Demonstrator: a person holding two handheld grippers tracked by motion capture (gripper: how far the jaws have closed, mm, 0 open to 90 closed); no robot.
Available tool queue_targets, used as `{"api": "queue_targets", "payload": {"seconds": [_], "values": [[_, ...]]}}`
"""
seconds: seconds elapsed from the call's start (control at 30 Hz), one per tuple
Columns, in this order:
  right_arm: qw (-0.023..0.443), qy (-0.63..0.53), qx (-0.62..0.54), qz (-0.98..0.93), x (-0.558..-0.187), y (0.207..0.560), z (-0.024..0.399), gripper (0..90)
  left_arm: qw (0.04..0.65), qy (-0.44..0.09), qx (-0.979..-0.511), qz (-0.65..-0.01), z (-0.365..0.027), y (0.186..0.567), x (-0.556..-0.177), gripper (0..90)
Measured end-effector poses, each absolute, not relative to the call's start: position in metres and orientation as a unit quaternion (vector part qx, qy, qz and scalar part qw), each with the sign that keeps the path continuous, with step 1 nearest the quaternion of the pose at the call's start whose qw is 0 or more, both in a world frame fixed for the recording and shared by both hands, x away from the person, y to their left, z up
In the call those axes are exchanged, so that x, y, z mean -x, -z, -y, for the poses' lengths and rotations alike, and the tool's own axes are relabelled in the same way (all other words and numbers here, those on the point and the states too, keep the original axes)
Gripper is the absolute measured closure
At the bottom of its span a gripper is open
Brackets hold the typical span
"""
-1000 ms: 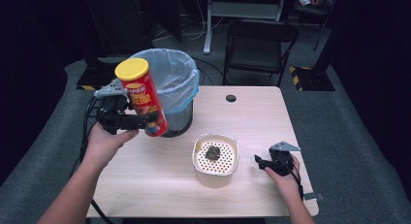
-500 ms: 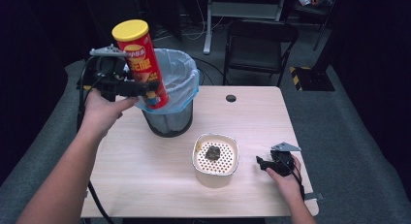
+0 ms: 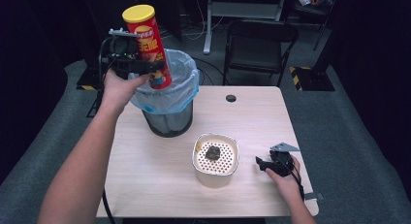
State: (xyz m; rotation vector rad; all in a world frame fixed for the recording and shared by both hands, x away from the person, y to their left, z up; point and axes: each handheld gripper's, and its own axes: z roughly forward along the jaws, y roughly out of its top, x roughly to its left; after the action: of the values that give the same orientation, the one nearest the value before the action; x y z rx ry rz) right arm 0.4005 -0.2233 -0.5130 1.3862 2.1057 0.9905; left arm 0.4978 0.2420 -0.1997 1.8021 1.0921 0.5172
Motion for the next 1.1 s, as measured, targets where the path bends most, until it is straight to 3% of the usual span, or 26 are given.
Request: {"api": "queue_targets", "payload": {"seconds": [0.23, 1.1], "values": [[0.216, -0.359, -0.494, -0.762, -0.400, 0.512, 0.222, 30.6, 0.429, -0.260, -0.732, -0.461, -0.237, 0.215, -0.520, 23.4], [0.204, -0.357, -0.487, -0.771, -0.401, 0.515, 0.218, 31.0, 0.370, -0.226, -0.734, -0.523, -0.246, 0.263, -0.574, 23.2]]}}
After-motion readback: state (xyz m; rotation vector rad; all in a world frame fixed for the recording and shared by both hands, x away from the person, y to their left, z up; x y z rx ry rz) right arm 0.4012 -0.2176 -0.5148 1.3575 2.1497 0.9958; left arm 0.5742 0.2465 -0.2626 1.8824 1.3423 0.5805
